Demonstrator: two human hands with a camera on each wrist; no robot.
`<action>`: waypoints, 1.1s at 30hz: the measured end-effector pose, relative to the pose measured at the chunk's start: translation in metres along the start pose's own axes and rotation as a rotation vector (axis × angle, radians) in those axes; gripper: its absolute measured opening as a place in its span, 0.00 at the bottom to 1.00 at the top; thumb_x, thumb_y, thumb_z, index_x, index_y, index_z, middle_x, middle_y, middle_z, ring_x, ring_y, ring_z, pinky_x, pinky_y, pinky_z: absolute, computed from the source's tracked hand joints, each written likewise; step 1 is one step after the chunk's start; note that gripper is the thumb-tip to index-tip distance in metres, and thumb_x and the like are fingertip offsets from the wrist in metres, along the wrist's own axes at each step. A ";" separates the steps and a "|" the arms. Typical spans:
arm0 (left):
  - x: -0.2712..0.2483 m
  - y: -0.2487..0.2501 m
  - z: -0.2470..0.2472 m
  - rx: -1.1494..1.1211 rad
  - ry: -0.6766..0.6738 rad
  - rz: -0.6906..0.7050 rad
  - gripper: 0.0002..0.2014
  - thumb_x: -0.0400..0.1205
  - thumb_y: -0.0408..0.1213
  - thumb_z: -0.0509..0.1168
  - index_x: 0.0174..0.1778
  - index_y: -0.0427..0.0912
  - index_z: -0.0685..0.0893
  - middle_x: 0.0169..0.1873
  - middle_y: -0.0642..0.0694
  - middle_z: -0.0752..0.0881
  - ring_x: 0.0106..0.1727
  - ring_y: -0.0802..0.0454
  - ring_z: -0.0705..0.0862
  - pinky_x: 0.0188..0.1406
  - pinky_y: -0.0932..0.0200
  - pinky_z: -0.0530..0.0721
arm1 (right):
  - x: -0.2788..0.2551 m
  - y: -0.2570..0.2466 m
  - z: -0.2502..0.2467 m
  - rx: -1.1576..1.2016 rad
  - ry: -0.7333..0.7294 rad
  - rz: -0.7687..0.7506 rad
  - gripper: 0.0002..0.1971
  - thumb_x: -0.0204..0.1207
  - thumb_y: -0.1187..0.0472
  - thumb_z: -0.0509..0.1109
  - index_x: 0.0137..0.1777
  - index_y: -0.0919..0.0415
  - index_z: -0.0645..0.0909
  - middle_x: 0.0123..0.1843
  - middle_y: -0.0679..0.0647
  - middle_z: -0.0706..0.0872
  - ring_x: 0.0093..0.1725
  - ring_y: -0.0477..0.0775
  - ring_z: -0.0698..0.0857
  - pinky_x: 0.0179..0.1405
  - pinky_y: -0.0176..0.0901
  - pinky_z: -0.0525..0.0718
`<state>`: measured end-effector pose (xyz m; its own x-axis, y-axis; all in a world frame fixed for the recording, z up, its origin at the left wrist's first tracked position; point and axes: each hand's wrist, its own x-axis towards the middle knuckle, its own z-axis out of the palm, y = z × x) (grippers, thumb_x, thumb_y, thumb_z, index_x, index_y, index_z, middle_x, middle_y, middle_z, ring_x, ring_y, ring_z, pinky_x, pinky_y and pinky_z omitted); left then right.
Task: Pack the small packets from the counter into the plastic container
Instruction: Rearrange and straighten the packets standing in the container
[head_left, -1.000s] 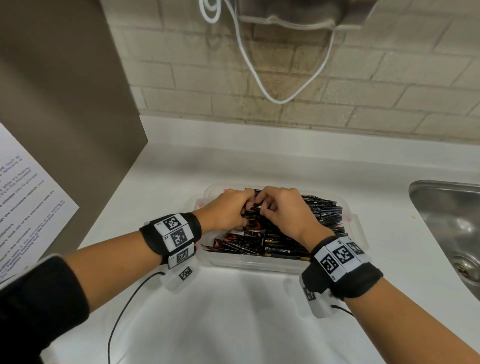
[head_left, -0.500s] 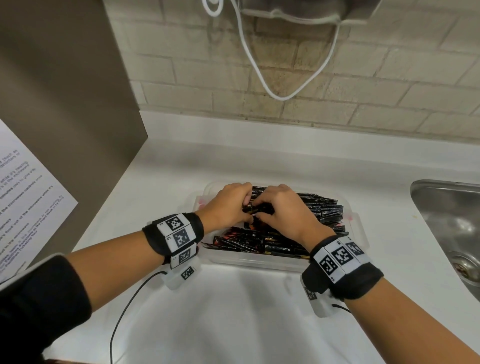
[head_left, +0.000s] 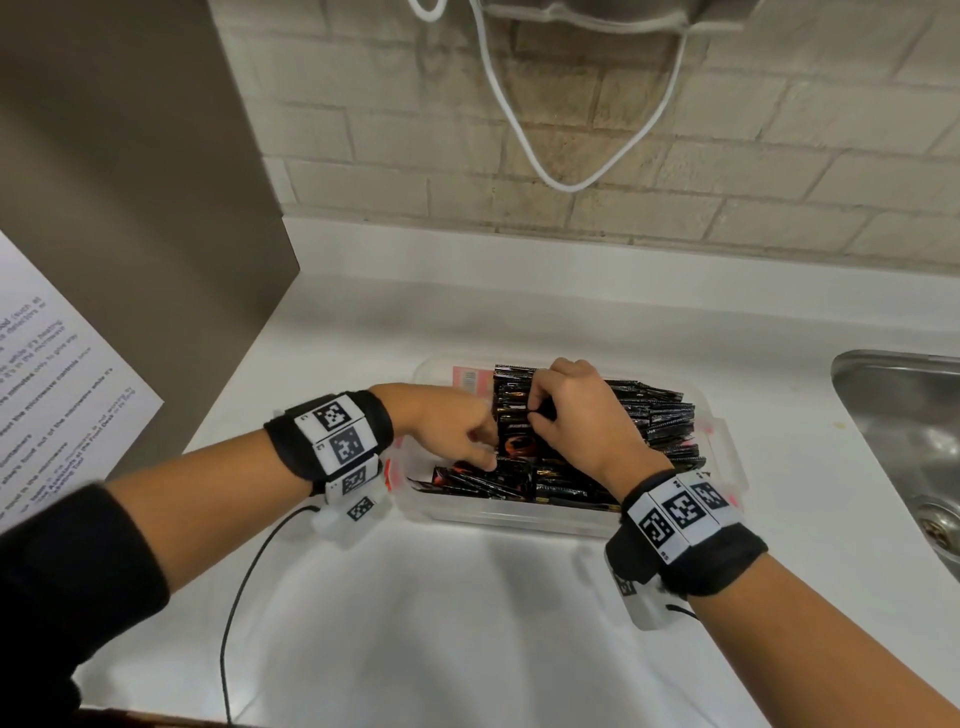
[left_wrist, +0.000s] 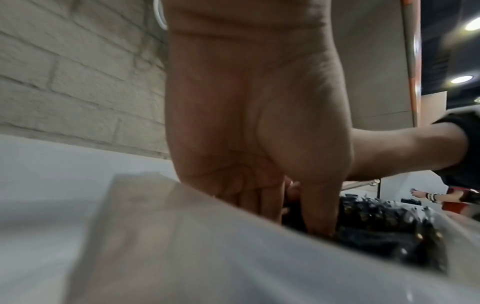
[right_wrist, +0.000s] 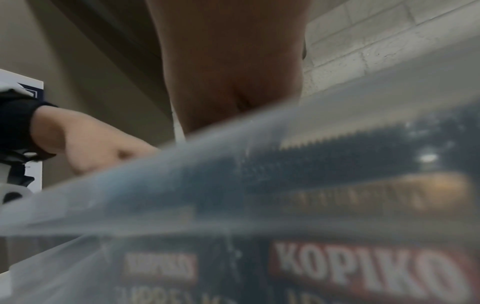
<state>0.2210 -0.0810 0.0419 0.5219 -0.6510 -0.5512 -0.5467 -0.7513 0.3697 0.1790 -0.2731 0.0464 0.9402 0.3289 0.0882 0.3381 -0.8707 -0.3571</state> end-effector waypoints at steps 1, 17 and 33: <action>0.004 0.001 0.003 -0.010 -0.032 0.010 0.21 0.86 0.50 0.64 0.71 0.43 0.82 0.62 0.50 0.87 0.61 0.51 0.84 0.64 0.55 0.81 | 0.000 0.000 0.000 0.000 -0.001 0.004 0.05 0.75 0.66 0.73 0.48 0.59 0.82 0.51 0.54 0.82 0.55 0.57 0.77 0.55 0.48 0.77; -0.001 -0.010 0.002 -0.225 0.481 -0.055 0.17 0.77 0.35 0.77 0.34 0.55 0.75 0.31 0.57 0.85 0.32 0.64 0.82 0.36 0.68 0.75 | -0.001 0.003 -0.002 0.130 0.072 -0.050 0.10 0.73 0.60 0.73 0.55 0.55 0.86 0.46 0.49 0.84 0.51 0.54 0.78 0.54 0.51 0.78; -0.003 0.001 0.007 -0.079 0.056 -0.106 0.16 0.86 0.47 0.64 0.65 0.44 0.86 0.57 0.49 0.89 0.57 0.49 0.85 0.61 0.54 0.82 | 0.001 -0.004 -0.003 -0.001 -0.054 -0.091 0.11 0.73 0.65 0.74 0.53 0.54 0.81 0.42 0.47 0.80 0.48 0.53 0.76 0.51 0.51 0.78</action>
<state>0.2140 -0.0792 0.0389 0.6109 -0.5707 -0.5487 -0.4342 -0.8211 0.3705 0.1785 -0.2699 0.0505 0.9021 0.4259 0.0698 0.4221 -0.8367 -0.3488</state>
